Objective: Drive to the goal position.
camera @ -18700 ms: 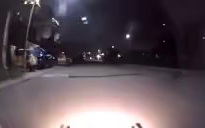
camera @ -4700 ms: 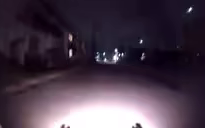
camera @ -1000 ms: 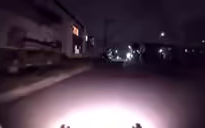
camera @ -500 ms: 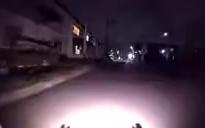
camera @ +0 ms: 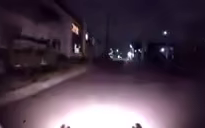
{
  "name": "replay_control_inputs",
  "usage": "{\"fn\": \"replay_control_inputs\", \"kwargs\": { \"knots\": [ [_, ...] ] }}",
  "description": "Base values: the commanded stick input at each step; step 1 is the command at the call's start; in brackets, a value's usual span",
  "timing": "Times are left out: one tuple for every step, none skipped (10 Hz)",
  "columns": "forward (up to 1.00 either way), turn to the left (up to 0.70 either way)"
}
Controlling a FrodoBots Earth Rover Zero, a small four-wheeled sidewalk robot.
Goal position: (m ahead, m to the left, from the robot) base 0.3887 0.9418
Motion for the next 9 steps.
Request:
{"fn": "replay_control_inputs", "kwargs": {
  "knots": [
    [1.00,-0.19],
    [1.00,-0.40],
    [1.00,-0.40],
    [1.00,-0.40],
    [1.00,-0.40],
    [1.00,-0.40],
    [1.00,-0.40],
    [1.00,-0.40],
    [1.00,-0.40]
  ]
}}
